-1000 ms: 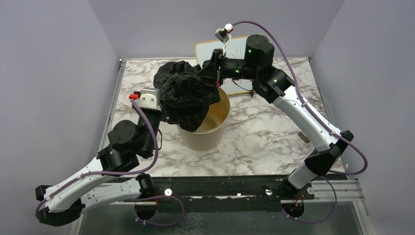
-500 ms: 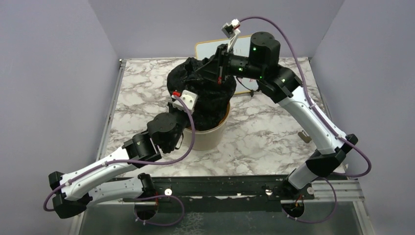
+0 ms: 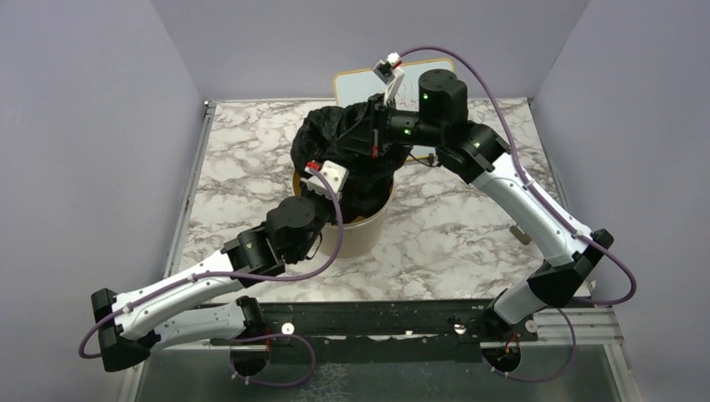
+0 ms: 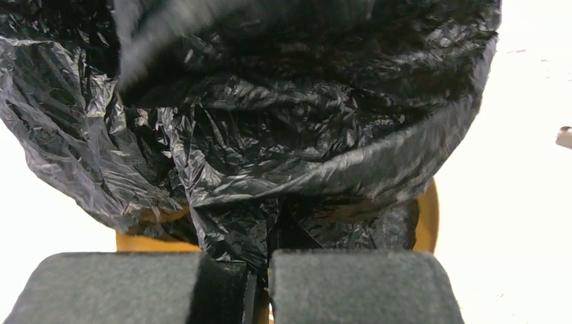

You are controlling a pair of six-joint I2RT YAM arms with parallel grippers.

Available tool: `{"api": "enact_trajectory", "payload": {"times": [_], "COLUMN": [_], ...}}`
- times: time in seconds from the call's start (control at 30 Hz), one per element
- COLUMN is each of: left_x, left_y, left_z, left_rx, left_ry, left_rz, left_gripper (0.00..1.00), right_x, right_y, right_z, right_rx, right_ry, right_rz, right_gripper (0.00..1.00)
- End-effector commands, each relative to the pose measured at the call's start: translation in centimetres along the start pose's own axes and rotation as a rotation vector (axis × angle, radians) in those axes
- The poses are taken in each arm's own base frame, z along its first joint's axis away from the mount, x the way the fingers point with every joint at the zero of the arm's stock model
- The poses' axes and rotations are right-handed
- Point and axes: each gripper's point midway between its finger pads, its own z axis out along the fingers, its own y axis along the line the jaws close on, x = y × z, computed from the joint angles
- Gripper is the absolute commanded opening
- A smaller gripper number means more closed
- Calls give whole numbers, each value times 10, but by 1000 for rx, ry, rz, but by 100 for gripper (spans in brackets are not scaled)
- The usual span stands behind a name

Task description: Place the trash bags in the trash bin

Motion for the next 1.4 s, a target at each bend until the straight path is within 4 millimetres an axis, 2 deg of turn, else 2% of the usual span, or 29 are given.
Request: {"api": "enact_trajectory", "payload": {"times": [0.0, 0.13, 0.2, 0.3, 0.37, 0.47, 0.57, 0.77, 0.93, 1.0, 1.1, 1.13, 1.17, 1.2, 1.23, 1.3, 1.37], "left_x": [20, 36, 39, 24, 8, -4, -5, 34, 44, 46, 44, 42, 41, 39, 37, 32, 23], "left_y": [26, 21, 29, 59, 67, 78, 61, 27, 3, -1, 10, 14, 16, 20, 22, 24, 25], "left_z": [-19, -30, -37, -51, -60, -73, -72, -46, -25, -20, -20, -21, -23, -25, -29, -35, -41], "left_rx": [-91, -17, -41, -154, -156, -173, -66, 7, 56, 57, 6, -5, -15, -25, -30, -28, -10], "left_ry": [4, 49, 83, 71, 21, -3, 4, 160, 158, 163, 180, 180, 178, 171, 169, 166, 153], "left_rz": [-98, -74, -48, -55, -79, -116, -102, -1, -15, -11, 1, -7, -20, -39, -60, -97, -126], "left_gripper": [0, 0, 0, 0, 0, 0, 0, 0, 0, 0, 1, 23, 53, 78, 96, 99, 99], "right_x": [9, 11, 12, 10, 14, 21, 23, 19, 3, -1, 5, 12, 18, 29, 38, 53, 60], "right_y": [14, 28, 37, 51, 62, 64, 60, 46, 23, 21, 19, 16, 13, 7, -1, -18, -27], "right_z": [5, 9, 12, 19, 24, 32, 34, 35, 23, 18, 16, 18, 20, 23, 26, 29, 29], "right_rx": [-81, -134, -163, -194, -218, -213, -193, -112, 61, 87, 97, 97, 98, 107, 128, 192, 225], "right_ry": [22, 27, 36, 53, 67, 80, 73, 36, -37, -48, -25, -11, -4, 15, 30, 60, 69], "right_rz": [17, 10, -2, -24, -37, -30, -23, -21, -45, -57, -53, -44, -34, -17, -2, 24, 31], "right_gripper": [1, 1, 1, 1, 1, 1, 1, 1, 1, 1, 1, 1, 1, 1, 1, 1, 1]}}
